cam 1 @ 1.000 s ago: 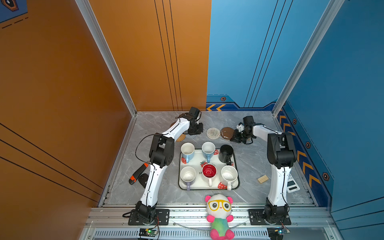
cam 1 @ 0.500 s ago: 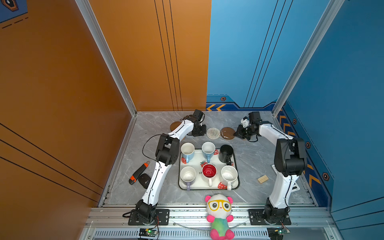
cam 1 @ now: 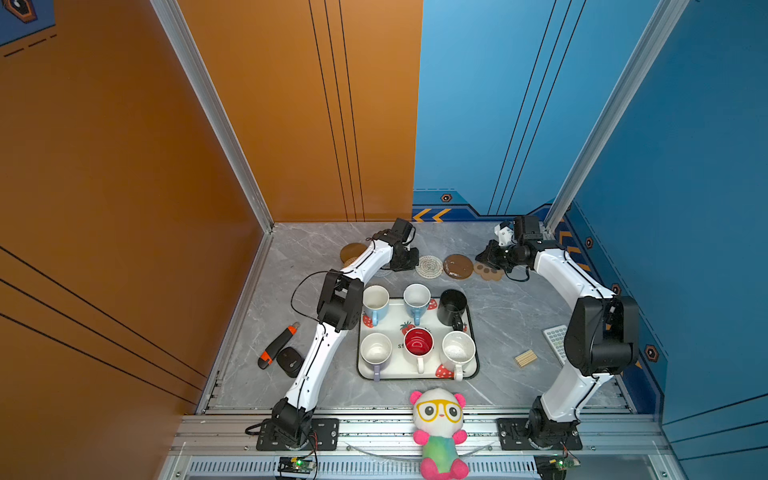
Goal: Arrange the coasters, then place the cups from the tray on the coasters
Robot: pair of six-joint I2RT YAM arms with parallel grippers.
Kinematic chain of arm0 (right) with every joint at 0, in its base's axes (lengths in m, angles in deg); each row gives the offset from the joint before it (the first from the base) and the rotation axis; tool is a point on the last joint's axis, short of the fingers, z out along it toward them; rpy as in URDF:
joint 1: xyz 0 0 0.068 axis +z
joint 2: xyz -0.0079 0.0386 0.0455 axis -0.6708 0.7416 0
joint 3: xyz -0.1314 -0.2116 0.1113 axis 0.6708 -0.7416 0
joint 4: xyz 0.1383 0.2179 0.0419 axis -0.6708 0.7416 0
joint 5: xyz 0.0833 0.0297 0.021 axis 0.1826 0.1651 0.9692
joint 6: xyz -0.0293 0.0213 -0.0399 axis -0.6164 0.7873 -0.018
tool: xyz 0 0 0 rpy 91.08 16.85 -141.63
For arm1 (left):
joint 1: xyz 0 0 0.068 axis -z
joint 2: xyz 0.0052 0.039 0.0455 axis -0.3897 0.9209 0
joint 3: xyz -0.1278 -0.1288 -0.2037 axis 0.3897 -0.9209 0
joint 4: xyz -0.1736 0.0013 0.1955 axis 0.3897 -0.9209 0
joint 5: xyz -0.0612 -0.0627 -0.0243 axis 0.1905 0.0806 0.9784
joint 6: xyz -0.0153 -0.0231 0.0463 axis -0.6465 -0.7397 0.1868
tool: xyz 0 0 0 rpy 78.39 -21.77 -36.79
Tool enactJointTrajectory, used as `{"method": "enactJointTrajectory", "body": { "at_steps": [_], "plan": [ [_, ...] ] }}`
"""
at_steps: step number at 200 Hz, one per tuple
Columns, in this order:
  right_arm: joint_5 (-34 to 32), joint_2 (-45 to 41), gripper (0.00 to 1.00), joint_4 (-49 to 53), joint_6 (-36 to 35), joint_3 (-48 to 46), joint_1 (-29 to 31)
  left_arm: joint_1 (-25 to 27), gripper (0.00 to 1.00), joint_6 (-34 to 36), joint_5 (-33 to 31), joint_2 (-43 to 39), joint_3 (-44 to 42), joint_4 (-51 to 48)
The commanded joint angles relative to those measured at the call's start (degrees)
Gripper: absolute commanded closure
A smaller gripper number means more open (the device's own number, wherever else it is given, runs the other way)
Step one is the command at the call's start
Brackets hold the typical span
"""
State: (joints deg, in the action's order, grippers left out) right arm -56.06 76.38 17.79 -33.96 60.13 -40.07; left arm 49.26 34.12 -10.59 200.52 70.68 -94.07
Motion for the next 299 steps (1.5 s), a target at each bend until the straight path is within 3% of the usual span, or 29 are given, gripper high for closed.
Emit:
{"method": "enactJointTrajectory", "body": {
  "at_steps": [1,95,146,178,299],
  "plan": [
    [-1.2,-2.8,1.00,0.7,0.3,-1.0,-0.2,0.3,1.00,-0.4,0.7,-0.5,1.0,-0.8],
    [-1.5,-5.0,1.00,-0.8,1.0,-2.0,2.3,-2.5,1.00,5.5,-9.3,-16.8,-6.9,-4.1],
    [-1.6,-3.8,1.00,-1.9,1.7,-1.7,4.8,-5.8,1.00,9.0,-16.0,-20.1,-13.5,-8.8],
    [-2.0,-3.0,1.00,-2.9,2.6,-1.4,6.1,-7.4,1.00,9.0,-16.9,-17.7,-14.7,-8.8],
    [-2.9,-4.0,0.97,-2.2,2.9,-1.8,6.8,-7.3,1.00,6.6,-12.4,-3.5,-5.1,-8.7]
  ]
}}
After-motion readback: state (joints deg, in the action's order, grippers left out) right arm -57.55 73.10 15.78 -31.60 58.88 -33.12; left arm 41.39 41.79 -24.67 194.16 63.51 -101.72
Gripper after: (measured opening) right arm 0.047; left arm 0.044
